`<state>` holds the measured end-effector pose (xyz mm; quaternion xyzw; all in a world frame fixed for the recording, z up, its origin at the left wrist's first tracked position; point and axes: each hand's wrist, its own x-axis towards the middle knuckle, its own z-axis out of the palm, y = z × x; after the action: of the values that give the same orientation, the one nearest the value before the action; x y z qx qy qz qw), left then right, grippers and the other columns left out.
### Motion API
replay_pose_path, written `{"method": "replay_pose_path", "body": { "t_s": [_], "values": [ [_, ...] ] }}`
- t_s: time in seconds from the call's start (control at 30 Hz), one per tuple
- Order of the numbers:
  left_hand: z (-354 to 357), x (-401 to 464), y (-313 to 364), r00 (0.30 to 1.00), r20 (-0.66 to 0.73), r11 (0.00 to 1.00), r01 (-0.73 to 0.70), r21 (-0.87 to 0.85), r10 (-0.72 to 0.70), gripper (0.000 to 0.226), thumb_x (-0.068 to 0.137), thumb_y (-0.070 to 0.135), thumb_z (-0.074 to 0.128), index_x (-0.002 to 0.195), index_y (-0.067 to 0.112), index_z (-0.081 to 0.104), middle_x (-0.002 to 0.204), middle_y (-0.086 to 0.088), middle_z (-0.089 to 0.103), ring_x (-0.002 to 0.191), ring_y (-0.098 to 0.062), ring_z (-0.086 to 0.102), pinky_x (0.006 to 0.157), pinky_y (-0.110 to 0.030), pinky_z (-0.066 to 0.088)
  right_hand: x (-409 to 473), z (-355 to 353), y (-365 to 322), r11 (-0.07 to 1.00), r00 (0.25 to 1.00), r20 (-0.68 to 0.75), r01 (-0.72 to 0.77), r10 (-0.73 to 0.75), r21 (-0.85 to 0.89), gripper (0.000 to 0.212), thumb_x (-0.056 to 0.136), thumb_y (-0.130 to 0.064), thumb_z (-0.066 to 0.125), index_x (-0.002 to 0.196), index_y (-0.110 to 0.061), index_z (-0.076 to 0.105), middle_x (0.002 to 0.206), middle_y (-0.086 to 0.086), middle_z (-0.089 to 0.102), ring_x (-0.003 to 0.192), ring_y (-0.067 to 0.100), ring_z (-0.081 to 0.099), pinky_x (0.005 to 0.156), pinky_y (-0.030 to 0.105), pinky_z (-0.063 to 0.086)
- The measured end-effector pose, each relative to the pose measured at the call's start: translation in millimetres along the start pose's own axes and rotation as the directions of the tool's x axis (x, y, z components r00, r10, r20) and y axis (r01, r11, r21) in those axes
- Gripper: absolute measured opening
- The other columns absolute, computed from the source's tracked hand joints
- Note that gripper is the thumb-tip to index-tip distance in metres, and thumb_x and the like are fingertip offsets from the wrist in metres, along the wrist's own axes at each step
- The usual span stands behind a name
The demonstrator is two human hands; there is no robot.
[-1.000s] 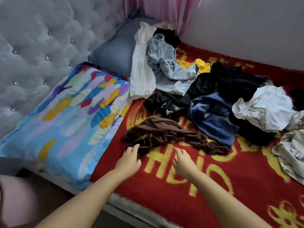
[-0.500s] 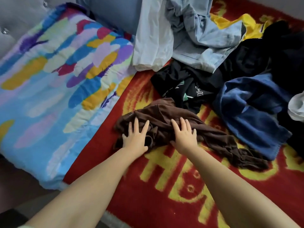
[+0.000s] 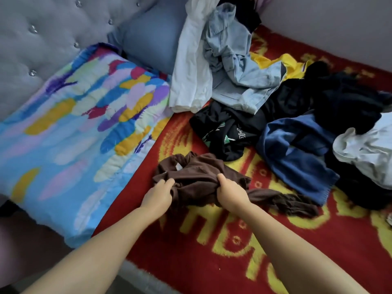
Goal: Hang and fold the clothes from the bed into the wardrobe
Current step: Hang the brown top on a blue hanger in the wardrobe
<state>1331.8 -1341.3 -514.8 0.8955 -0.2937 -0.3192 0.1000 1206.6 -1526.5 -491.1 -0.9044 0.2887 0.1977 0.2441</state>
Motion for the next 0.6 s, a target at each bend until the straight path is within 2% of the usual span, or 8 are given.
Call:
{"method": "replay_pose_path", "body": {
  "t_s": [0.07, 0.23, 0.37, 0.47, 0.53, 0.6],
  "values": [
    [-28.9, -21.4, -1.3, 0.999, -0.043, 0.997, -0.033, -0.063, 0.031, 0.034, 0.086, 0.003, 0.037, 0.114, 0.02, 0.046, 0.098, -0.004, 0.045, 0.096, -0.034, 0.053, 0.077, -0.041, 0.045, -22.6, -22.8, -9.4, 1.0, 0.999, -0.044, -0.006, 0.007, 0.01, 0.005, 0.092, -0.014, 0.035, 0.097, -0.016, 0.036, 0.098, 0.01, 0.061, 0.084, 0.033, 0.058, 0.061, 0.036, 0.038],
    [-93.4, -87.0, 2.4, 0.962, -0.224, 0.96, -0.201, -0.193, 0.156, 0.034, 0.076, -0.006, 0.045, 0.105, 0.008, 0.056, 0.103, -0.017, 0.058, 0.101, -0.032, 0.055, 0.086, -0.04, 0.045, -87.9, -71.5, -43.9, 0.998, 0.986, -0.168, 0.007, 0.002, 0.056, 0.011, 0.09, -0.017, 0.037, 0.1, -0.015, 0.042, 0.099, 0.014, 0.063, 0.089, 0.035, 0.058, 0.069, 0.038, 0.043],
    [-130.3, -151.4, -1.5, 0.925, -0.318, 0.917, -0.297, -0.267, 0.207, 0.03, 0.075, -0.01, 0.049, 0.099, 0.004, 0.059, 0.097, -0.016, 0.064, 0.095, -0.03, 0.058, 0.078, -0.036, 0.045, -150.1, -94.8, -72.1, 0.993, 0.966, -0.257, -0.003, 0.034, 0.12, 0.02, 0.09, -0.024, 0.036, 0.106, -0.023, 0.048, 0.089, 0.007, 0.058, 0.079, 0.029, 0.053, 0.065, 0.034, 0.039],
    [-151.4, -200.3, -8.6, 0.901, -0.382, 0.854, -0.357, -0.378, 0.207, 0.023, 0.08, -0.007, 0.052, 0.091, 0.012, 0.059, 0.09, -0.006, 0.067, 0.089, -0.025, 0.061, 0.072, -0.032, 0.045, -198.8, -105.1, -89.9, 0.991, 0.945, -0.324, 0.011, 0.034, 0.137, 0.025, 0.092, -0.03, 0.036, 0.111, -0.029, 0.053, 0.084, -0.003, 0.057, 0.075, 0.018, 0.054, 0.061, 0.03, 0.039],
    [-170.2, -229.7, -13.1, 0.896, -0.406, 0.795, -0.378, -0.475, 0.183, 0.03, 0.083, -0.005, 0.052, 0.09, 0.023, 0.061, 0.086, 0.003, 0.066, 0.085, -0.02, 0.061, 0.076, -0.033, 0.049, -229.8, -113.9, -102.1, 0.993, 0.931, -0.364, 0.059, -0.019, 0.098, 0.025, 0.095, -0.033, 0.038, 0.111, -0.03, 0.058, 0.091, -0.001, 0.064, 0.078, 0.018, 0.056, 0.064, 0.03, 0.042],
    [-193.3, -263.6, -22.0, 0.883, -0.44, 0.738, -0.404, -0.54, 0.162, 0.039, 0.083, -0.008, 0.047, 0.086, 0.027, 0.062, 0.08, 0.008, 0.066, 0.081, -0.018, 0.061, 0.081, -0.04, 0.052, -266.3, -122.3, -118.6, 0.992, 0.904, -0.415, 0.122, -0.098, 0.03, 0.026, 0.098, -0.036, 0.04, 0.107, -0.027, 0.062, 0.097, 0.0, 0.069, 0.088, 0.021, 0.062, 0.072, 0.033, 0.048]
  ]
}}
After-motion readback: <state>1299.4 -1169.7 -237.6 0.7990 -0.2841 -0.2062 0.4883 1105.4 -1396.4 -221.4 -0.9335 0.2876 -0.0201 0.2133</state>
